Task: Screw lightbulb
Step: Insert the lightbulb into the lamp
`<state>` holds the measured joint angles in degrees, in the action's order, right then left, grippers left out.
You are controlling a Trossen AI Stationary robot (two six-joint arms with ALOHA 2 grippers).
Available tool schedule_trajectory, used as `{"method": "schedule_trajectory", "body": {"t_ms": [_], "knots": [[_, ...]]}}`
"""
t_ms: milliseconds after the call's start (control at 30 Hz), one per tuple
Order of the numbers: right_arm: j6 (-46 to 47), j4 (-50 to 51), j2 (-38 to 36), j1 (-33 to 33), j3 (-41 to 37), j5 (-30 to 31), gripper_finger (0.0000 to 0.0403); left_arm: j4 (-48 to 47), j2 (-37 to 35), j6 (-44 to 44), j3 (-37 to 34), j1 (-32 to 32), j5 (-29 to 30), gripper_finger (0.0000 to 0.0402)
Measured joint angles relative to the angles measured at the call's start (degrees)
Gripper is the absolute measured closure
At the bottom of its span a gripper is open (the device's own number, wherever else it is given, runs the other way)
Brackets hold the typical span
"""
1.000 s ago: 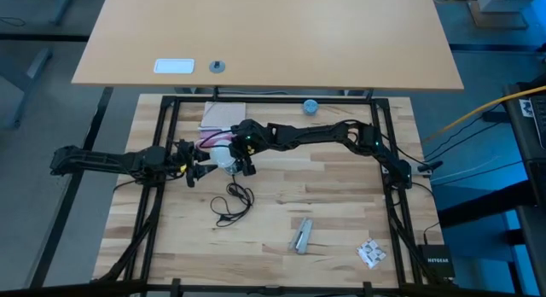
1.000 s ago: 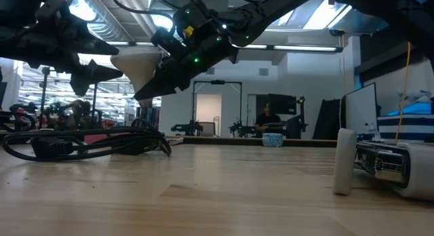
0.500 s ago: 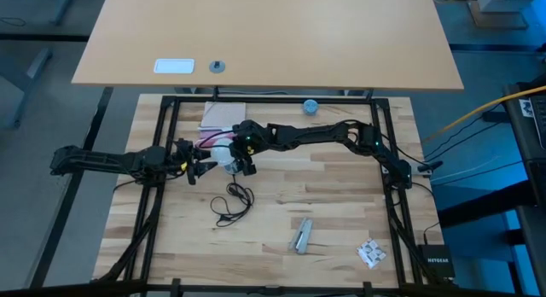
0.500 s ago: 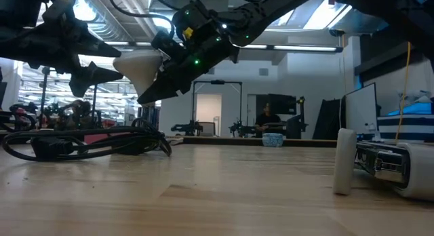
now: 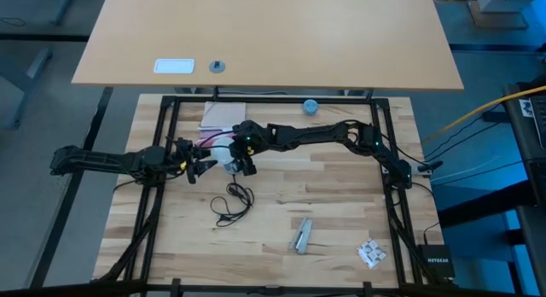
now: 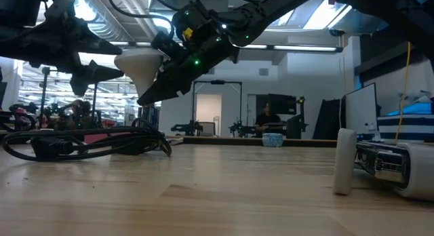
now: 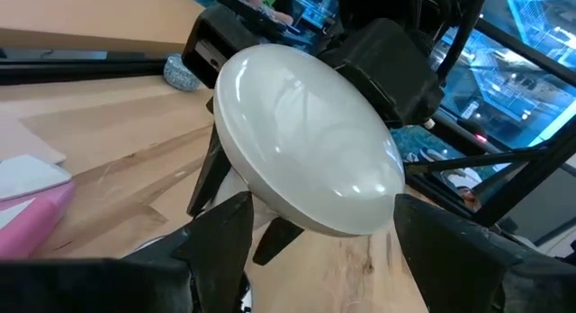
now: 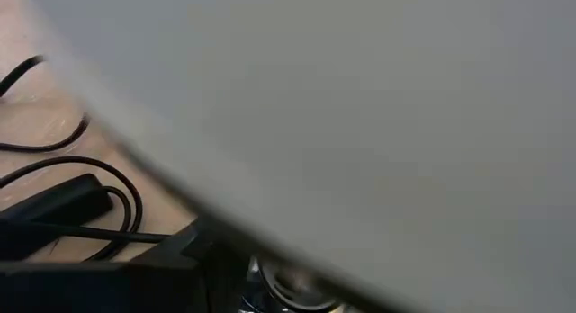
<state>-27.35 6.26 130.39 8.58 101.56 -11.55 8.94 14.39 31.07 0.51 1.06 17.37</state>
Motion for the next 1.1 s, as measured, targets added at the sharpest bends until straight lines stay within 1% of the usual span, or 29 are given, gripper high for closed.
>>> {"method": "schedule_trajectory", "body": {"t_ms": [533,867,1100], "knots": [[0.0,0.1,0.0,0.4,0.0,0.0,0.0164,-2.5,0.0,1.1,0.0,0.0,-0.1,0.0144],[2.2,5.3,0.0,1.2,0.1,-0.1,0.0164,-2.6,0.0,1.5,0.0,0.0,-0.2,0.0144],[2.1,6.5,-0.3,2.1,0.1,-3.7,0.0164,-2.5,0.0,1.6,0.0,0.0,-0.2,0.0144]]}}
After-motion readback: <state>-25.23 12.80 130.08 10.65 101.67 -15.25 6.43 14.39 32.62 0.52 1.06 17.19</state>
